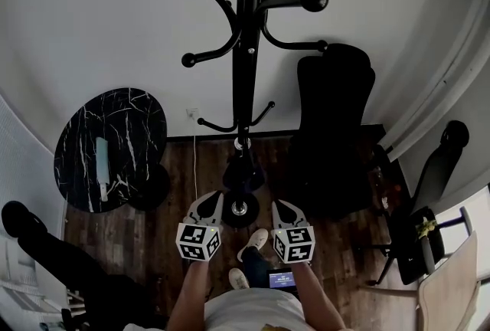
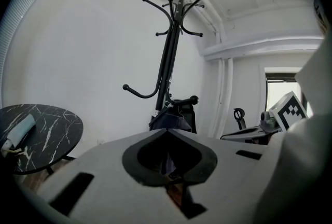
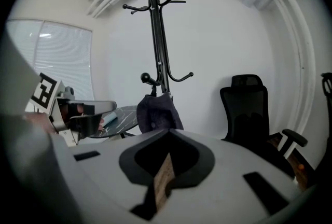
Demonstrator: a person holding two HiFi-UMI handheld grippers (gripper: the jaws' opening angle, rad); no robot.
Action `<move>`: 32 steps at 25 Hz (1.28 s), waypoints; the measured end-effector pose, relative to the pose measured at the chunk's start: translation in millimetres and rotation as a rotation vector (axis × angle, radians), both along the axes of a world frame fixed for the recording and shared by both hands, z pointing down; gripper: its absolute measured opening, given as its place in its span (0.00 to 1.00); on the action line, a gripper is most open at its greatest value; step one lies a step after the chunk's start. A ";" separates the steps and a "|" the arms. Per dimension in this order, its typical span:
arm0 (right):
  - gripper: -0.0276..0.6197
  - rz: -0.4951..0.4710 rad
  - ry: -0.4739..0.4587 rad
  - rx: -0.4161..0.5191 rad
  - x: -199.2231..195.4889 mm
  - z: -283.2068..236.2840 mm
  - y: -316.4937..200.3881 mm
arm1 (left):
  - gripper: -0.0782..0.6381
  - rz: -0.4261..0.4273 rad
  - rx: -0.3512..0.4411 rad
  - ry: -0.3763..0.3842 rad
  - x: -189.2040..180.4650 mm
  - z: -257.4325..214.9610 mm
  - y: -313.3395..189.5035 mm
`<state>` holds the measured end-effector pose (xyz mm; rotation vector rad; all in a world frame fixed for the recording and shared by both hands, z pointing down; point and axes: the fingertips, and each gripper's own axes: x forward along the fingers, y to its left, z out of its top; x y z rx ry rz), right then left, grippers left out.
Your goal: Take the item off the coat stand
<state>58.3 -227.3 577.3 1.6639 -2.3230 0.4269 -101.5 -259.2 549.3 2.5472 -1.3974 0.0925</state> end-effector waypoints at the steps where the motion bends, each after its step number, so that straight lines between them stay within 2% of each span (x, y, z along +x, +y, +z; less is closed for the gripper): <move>1: 0.06 -0.005 0.010 0.008 1.4 -0.8 -2.5 | 0.14 -0.003 0.001 0.002 0.2 0.8 -2.6; 8: 0.06 0.001 -0.009 0.034 17.4 -8.5 -15.3 | 0.14 0.001 -0.017 -0.021 5.9 7.8 -10.2; 20: 0.06 -0.057 -0.017 -0.025 4.0 11.4 -31.9 | 0.14 -0.022 -0.041 -0.046 3.0 23.8 -21.5; 26: 0.06 -0.047 0.021 0.000 2.5 16.1 -42.4 | 0.14 -0.024 -0.070 -0.065 1.7 41.3 -29.8; 32: 0.06 -0.057 0.036 -0.024 -1.6 30.1 -53.6 | 0.14 -0.025 -0.093 -0.078 -1.5 56.9 -40.1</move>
